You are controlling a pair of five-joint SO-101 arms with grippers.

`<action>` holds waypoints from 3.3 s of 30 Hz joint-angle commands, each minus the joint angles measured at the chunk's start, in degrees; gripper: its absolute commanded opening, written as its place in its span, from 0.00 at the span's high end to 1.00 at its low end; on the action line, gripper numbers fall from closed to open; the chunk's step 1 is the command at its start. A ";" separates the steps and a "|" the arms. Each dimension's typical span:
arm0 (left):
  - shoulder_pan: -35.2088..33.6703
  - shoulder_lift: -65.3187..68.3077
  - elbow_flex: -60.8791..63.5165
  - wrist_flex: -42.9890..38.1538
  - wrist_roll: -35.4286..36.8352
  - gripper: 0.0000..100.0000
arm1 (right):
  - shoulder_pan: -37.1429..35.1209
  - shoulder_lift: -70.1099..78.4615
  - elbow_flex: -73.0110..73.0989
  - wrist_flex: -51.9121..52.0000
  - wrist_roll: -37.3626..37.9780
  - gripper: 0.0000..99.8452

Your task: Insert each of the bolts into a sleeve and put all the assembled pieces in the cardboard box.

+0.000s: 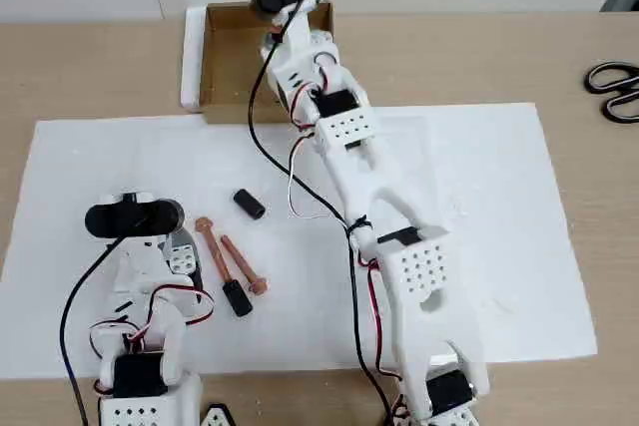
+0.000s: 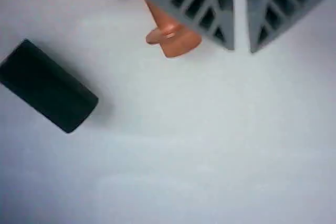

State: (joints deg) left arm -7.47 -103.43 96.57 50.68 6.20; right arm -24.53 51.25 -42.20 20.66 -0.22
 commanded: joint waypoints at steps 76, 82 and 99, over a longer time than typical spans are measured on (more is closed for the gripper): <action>0.00 -0.79 -0.31 0.18 -0.18 0.99 | -5.05 -5.32 -44.84 75.38 -0.44 0.88; 0.00 -0.79 -0.31 0.18 -0.18 0.99 | -7.87 -5.41 -44.84 75.74 -0.44 0.88; 0.00 -0.79 -0.31 0.18 -0.18 0.99 | -8.31 -21.23 -21.45 76.53 -0.09 0.88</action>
State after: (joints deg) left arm -7.47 -103.43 96.57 50.77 6.20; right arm -32.97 39.65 -72.53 96.79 -0.22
